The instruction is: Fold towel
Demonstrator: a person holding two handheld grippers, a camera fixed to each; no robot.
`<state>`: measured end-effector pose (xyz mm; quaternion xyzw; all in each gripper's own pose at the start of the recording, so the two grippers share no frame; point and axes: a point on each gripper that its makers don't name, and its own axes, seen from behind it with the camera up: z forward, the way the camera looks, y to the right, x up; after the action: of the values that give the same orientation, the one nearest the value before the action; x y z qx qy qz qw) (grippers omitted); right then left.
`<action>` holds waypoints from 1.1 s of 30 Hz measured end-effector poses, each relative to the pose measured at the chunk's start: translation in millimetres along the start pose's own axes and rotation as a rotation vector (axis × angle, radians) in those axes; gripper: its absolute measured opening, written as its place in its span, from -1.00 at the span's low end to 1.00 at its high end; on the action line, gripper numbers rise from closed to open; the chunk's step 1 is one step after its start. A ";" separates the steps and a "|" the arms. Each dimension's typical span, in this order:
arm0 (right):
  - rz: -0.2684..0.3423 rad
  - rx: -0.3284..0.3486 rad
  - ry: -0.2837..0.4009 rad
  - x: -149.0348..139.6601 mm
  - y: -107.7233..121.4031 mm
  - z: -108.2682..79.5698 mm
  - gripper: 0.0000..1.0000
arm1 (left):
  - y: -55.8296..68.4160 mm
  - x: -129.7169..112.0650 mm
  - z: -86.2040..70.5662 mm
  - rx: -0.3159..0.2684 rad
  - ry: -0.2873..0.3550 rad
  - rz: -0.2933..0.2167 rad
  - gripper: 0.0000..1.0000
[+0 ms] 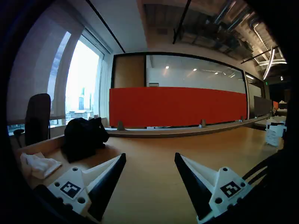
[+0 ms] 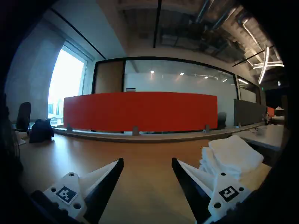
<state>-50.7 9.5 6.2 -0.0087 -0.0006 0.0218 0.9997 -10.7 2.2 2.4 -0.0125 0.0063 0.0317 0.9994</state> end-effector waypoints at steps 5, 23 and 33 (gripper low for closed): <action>0.000 0.001 0.000 0.0 -0.6 0.1 1.00 | 0.2 0.0 -0.2 0.000 0.000 0.000 0.93; 0.001 0.001 -0.001 -0.3 -0.1 -0.1 1.00 | -0.5 -0.3 -0.2 0.000 0.000 0.000 0.93; 0.001 0.001 -0.001 -0.7 -0.1 0.1 1.00 | -1.1 -2.8 0.8 0.000 0.001 0.000 0.93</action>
<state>-51.4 9.3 6.4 -0.0082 -0.0010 0.0223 0.9997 -13.4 1.0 3.3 -0.0124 0.0070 0.0316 0.9994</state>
